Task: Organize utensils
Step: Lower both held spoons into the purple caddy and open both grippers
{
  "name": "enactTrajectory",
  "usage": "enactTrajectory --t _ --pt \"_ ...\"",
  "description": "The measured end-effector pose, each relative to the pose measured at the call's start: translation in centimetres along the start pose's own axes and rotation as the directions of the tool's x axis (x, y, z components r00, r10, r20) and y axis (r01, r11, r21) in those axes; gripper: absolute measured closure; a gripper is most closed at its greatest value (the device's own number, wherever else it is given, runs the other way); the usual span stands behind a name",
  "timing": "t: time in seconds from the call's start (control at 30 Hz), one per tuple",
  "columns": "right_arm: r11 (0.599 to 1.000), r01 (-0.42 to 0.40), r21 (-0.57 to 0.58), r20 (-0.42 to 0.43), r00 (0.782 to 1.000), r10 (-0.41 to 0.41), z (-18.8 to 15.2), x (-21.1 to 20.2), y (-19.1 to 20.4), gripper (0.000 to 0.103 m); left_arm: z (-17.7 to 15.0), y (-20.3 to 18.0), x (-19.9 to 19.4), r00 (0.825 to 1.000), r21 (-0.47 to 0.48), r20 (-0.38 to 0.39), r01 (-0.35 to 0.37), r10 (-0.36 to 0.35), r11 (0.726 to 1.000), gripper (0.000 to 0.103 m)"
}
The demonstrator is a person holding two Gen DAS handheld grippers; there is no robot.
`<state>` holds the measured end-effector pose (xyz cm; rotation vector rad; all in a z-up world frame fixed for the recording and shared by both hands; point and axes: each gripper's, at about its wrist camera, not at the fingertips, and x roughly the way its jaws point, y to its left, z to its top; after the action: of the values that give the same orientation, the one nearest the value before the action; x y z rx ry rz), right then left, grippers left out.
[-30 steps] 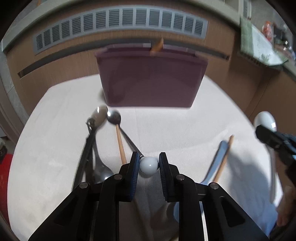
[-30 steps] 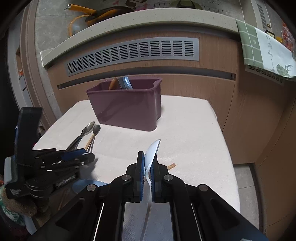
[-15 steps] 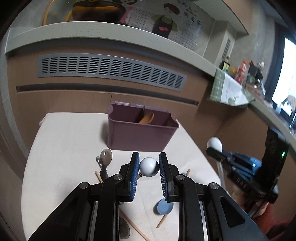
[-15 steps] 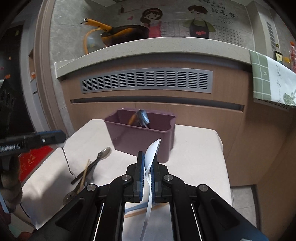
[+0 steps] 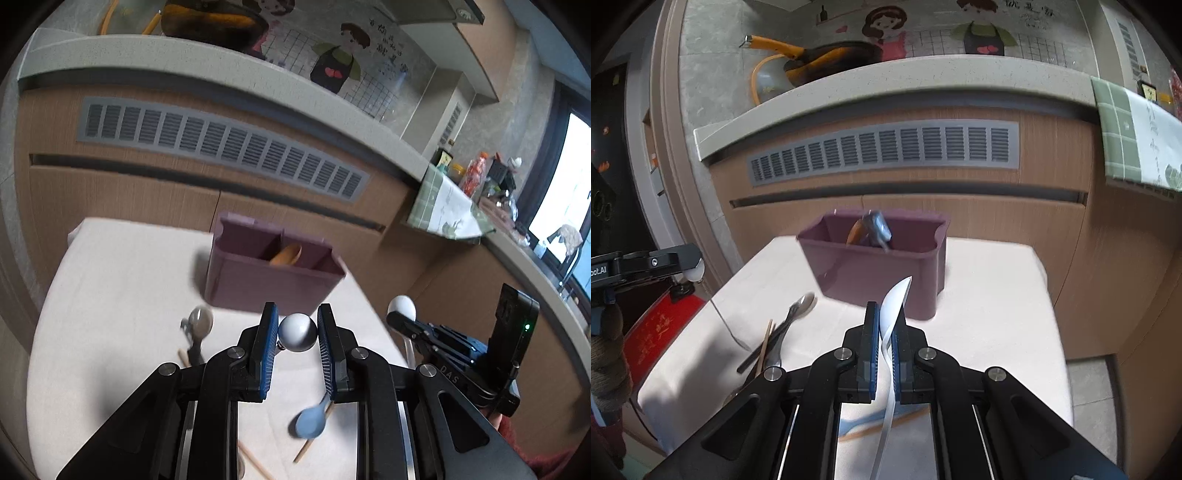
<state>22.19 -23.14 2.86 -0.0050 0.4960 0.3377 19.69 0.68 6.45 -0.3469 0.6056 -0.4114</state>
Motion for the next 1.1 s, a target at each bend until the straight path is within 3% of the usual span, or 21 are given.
enactTrajectory --t 0.13,0.2,0.3,0.43,0.6,0.77,0.87,1.0,1.1 --pt "1.000 -0.019 -0.004 0.199 0.980 0.020 7.2 -1.6 0.2 0.098 4.6 -1.0 -0.7 0.994 0.015 0.093 0.052 -0.053 0.999 0.081" --pt "1.000 -0.010 -0.011 0.261 0.965 0.012 10.4 -0.9 0.2 0.098 7.0 -1.1 -0.5 0.987 0.017 0.140 0.076 -0.078 0.997 0.081" --pt "1.000 0.019 -0.002 0.300 0.954 -0.018 12.5 1.7 -0.1 0.098 9.9 -0.8 0.9 0.978 0.020 0.168 0.120 -0.121 0.993 0.081" --pt "0.998 0.061 0.005 0.333 0.941 -0.059 12.8 5.7 -0.2 0.098 12.5 0.4 3.9 0.974 0.013 0.166 0.153 -0.153 0.988 0.081" --pt "0.998 0.064 0.001 0.314 0.948 -0.061 12.3 10.5 0.1 0.098 13.7 2.7 8.3 0.978 -0.040 0.127 0.173 -0.167 0.984 0.081" --pt "0.997 0.073 -0.030 0.284 0.957 -0.061 10.5 13.2 0.3 0.098 12.6 4.8 12.2 0.979 -0.085 0.068 0.196 -0.191 0.977 0.081" --pt "0.996 0.069 -0.055 0.200 0.978 -0.057 9.6 14.3 0.0 0.094 11.6 5.7 13.6 0.976 -0.121 0.048 0.217 -0.212 0.969 0.080" --pt "0.999 0.003 -0.051 0.122 0.993 0.003 8.3 13.5 -1.2 0.082 10.6 6.4 13.7 0.977 -0.120 0.052 0.211 -0.206 0.970 0.068" --pt "0.997 0.052 -0.058 0.122 0.992 -0.045 7.2 11.4 -1.7 0.082 10.1 6.4 12.2 0.980 -0.114 0.085 0.189 -0.180 0.975 0.064"
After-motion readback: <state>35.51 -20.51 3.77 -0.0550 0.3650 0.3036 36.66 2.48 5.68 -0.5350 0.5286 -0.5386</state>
